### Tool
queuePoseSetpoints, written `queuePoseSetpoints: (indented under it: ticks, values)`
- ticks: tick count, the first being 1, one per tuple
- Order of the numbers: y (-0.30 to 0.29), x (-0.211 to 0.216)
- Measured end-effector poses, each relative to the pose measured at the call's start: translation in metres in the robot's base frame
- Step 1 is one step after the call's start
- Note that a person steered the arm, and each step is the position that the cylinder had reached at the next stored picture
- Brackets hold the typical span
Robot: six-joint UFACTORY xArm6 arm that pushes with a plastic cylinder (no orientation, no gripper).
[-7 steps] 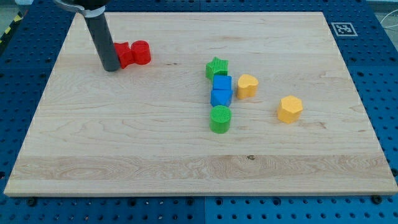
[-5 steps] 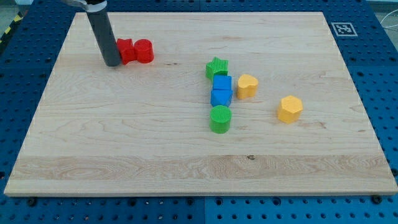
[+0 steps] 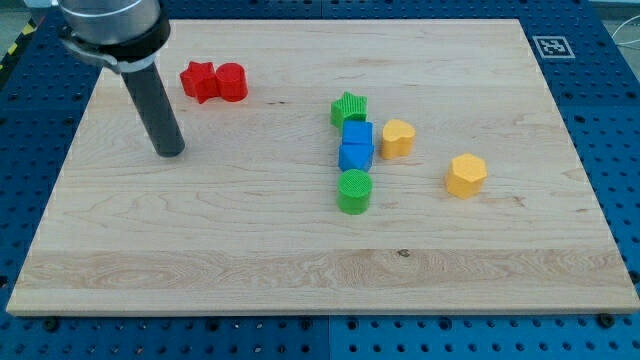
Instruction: Point your arm to the bottom center
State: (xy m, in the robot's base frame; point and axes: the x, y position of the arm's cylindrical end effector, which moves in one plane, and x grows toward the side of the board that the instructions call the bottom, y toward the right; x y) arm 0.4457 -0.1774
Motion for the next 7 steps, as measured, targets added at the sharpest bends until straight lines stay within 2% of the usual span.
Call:
queuePoseSetpoints:
  ticks: [7]
  values:
    - [0.133,0.118]
